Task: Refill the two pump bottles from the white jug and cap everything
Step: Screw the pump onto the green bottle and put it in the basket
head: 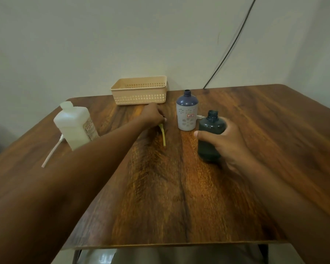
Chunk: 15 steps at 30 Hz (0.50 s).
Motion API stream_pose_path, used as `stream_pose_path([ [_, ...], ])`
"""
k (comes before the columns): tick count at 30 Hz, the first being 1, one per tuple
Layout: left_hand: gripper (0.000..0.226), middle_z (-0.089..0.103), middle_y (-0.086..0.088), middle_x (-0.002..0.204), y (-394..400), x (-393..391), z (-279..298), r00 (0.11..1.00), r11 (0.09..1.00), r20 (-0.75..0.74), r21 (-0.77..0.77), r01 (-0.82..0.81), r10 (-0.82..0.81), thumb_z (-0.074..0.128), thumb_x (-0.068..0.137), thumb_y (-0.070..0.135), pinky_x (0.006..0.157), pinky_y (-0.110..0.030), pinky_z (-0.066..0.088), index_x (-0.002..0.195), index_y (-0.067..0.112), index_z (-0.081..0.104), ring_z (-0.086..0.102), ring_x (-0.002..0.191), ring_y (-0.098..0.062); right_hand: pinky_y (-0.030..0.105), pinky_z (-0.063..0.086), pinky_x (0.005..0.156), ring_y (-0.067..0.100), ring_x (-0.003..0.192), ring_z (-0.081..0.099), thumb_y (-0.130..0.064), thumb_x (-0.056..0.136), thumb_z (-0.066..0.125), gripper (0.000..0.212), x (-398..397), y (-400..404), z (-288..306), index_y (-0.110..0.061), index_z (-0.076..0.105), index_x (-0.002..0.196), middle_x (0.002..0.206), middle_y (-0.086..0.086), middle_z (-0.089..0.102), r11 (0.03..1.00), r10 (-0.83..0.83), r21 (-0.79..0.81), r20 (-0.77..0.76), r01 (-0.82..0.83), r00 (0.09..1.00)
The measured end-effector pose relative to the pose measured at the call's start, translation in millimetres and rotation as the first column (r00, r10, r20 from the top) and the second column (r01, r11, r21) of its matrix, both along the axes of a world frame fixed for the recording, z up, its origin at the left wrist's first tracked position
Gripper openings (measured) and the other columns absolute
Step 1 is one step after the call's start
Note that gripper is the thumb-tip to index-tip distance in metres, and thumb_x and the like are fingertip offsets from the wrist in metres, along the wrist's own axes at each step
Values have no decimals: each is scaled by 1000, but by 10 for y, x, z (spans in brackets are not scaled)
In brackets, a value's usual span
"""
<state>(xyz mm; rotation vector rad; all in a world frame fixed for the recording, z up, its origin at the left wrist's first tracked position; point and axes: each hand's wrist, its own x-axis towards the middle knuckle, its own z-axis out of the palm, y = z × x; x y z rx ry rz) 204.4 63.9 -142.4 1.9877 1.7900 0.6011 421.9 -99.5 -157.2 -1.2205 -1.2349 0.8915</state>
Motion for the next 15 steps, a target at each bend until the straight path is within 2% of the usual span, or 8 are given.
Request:
stream_pose_path([
  [3, 25, 74, -7, 107, -27, -65, 72, 997, 1000, 80, 19, -11, 9, 81, 85, 11, 81, -31, 60, 109, 9, 77, 68, 97, -17, 29, 54, 82, 8, 103, 65, -28, 65, 94, 53, -50, 0, 32, -43, 59, 102, 108, -15, 68, 1000, 17, 4, 13, -17, 1000],
  [5, 28, 72, -9, 111, -66, -152, 150, 993, 999, 120, 36, -8, 4, 82, 83, 9, 89, -39, 61, 111, 8, 76, 68, 102, -21, 23, 51, 77, 6, 102, 64, -28, 66, 93, 53, -107, -14, 70, -43, 58, 103, 108, -17, 67, 999, 37, 9, 27, -37, 999],
  [7, 33, 70, -11, 113, -120, -253, 249, 988, 997, 156, 73, -1, -10, 83, 82, 7, 88, -41, 62, 113, 6, 75, 67, 102, -24, 23, 51, 76, 6, 102, 65, -28, 67, 93, 52, -172, -23, 108, -41, 59, 104, 109, -15, 68, 998, 54, 10, 36, -54, 998],
  [11, 41, 67, -13, 116, -294, -464, 508, 973, 988, 229, 157, -1, -35, 84, 79, -1, 65, -27, 61, 117, 6, 72, 66, 85, -18, 32, 56, 84, 12, 103, 67, -28, 68, 93, 50, -377, -51, 209, -35, 62, 107, 110, -9, 71, 996, 85, 19, 46, -86, 995],
  [12, 45, 67, -11, 118, -338, -497, 586, 970, 985, 240, 173, 2, -44, 84, 78, -2, 66, -26, 62, 120, 7, 71, 66, 86, -17, 32, 56, 82, 13, 101, 67, -29, 68, 93, 49, -433, -59, 241, -34, 63, 107, 110, -9, 70, 996, 90, 20, 49, -91, 995],
  [15, 56, 67, -7, 124, -506, -618, 868, 967, 972, 247, 236, -4, -56, 85, 77, 0, 81, -31, 63, 129, 7, 67, 67, 103, -21, 26, 53, 74, 14, 99, 66, -29, 69, 93, 45, -623, -91, 354, -30, 65, 104, 106, -8, 71, 993, 114, 35, 55, -116, 992],
])
